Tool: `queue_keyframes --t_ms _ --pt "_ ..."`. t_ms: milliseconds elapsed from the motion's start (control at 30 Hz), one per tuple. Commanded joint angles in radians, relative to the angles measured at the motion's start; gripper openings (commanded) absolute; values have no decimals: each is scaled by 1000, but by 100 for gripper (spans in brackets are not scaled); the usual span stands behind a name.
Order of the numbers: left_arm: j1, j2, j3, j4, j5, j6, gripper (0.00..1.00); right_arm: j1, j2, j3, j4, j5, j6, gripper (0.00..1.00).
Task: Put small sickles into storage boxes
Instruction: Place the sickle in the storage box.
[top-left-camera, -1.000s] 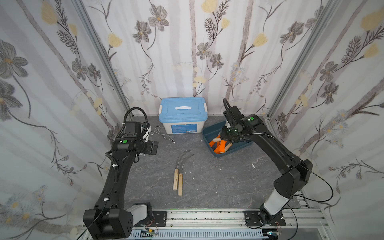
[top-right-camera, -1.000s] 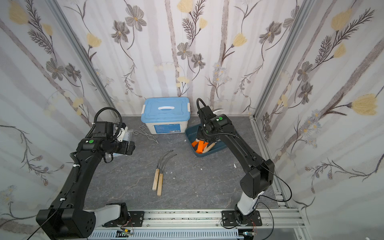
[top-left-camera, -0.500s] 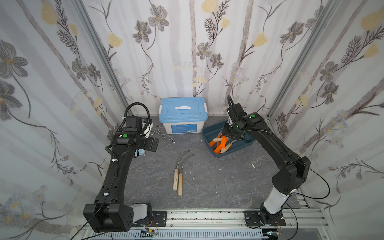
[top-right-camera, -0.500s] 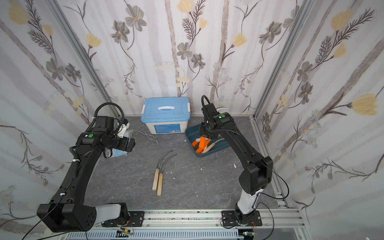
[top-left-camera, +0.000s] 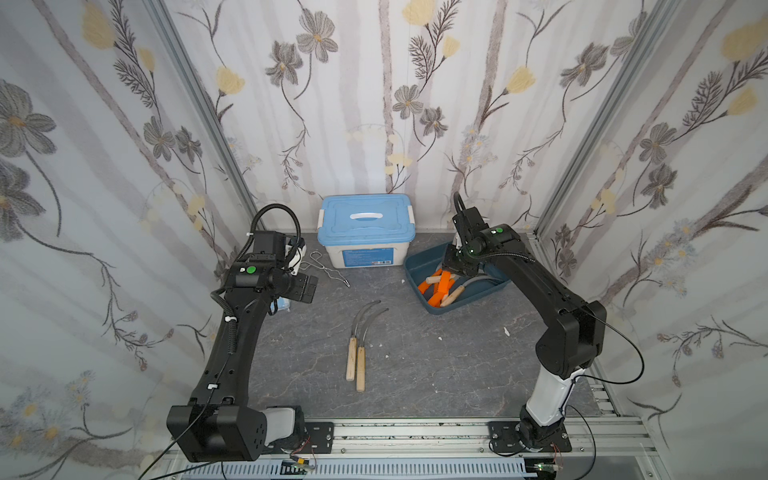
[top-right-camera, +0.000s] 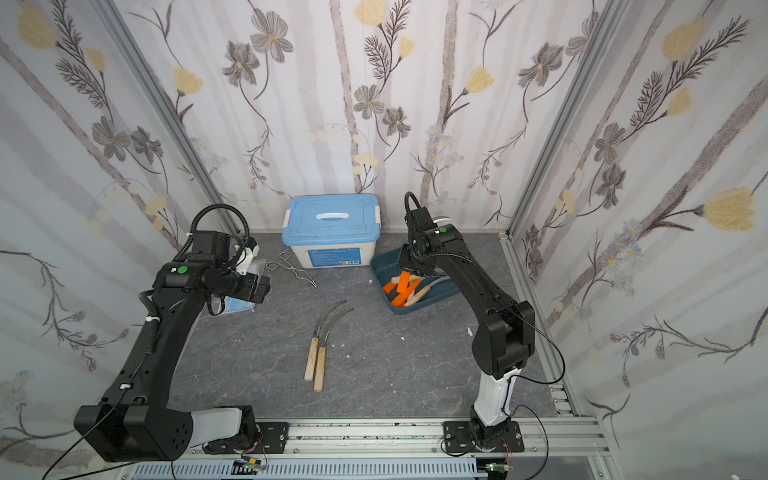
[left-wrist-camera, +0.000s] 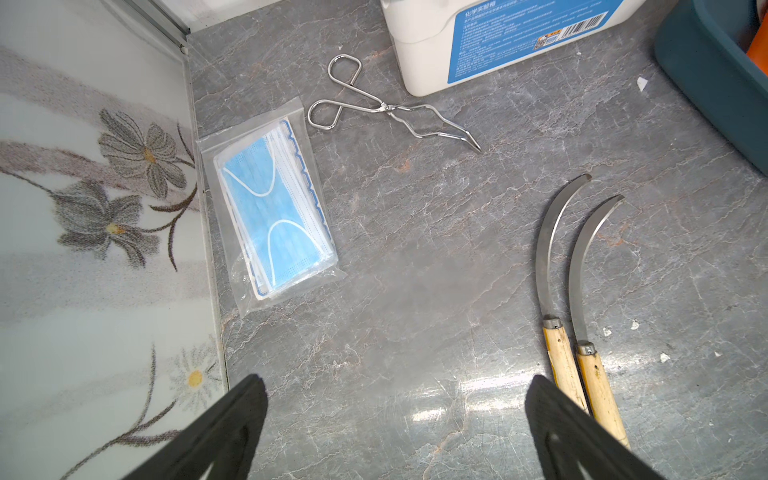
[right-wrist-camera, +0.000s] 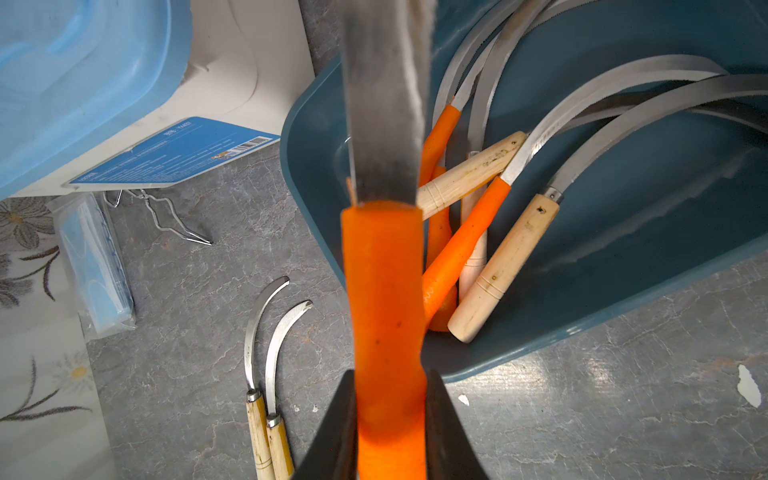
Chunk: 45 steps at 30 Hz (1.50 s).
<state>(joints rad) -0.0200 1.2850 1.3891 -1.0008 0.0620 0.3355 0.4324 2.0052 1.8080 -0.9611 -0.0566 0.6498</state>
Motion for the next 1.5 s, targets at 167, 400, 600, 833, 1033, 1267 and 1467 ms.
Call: queue_keyframes --t_ms 167,400,600,833,1033,1267,1467 --pt "-1 -4 -8 -22 52 13 100 -13 54 -2 55 -26 -31 7" --pt "-1 -14 -19 -24 46 26 100 -36 82 -44 70 -29 -62 6" --pt "-1 -51 -36 -12 69 37 100 -46 116 -46 103 -24 -59 6" --pt "-1 -49 -47 -18 63 24 100 -65 161 -45 125 -46 -49 6" --pt "-1 -59 -56 -19 58 33 100 -87 178 -64 130 -57 -49 6" --pt "-2 -65 -61 -15 50 27 100 -108 189 -104 155 -78 -33 7" --pt "-1 -71 -70 -16 53 34 100 -110 191 -125 159 -91 -33 7"
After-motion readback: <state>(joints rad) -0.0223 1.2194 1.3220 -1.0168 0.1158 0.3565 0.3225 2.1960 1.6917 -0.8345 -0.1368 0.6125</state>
